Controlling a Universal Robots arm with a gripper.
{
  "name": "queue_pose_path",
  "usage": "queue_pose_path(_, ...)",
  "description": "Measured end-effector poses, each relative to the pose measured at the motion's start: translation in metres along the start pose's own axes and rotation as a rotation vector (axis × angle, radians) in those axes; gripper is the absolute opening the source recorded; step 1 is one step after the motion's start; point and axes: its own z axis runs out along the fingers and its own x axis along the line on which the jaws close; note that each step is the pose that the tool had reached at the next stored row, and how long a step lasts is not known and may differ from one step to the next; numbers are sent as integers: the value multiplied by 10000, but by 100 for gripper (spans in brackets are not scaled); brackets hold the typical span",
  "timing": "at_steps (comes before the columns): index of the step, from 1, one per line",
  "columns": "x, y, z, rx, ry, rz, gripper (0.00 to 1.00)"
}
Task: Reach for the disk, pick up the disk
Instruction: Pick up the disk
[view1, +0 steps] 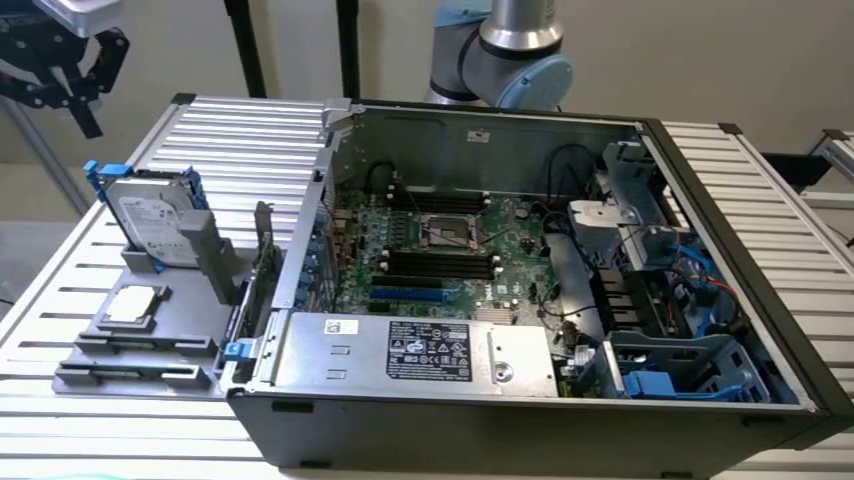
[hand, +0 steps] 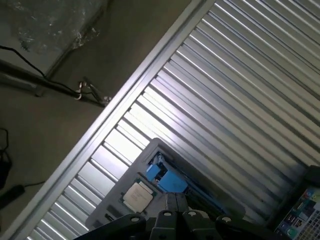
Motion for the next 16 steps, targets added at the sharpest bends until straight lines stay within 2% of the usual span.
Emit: queue_pose_path(16,0,0,11,-10,108,-2913,11)
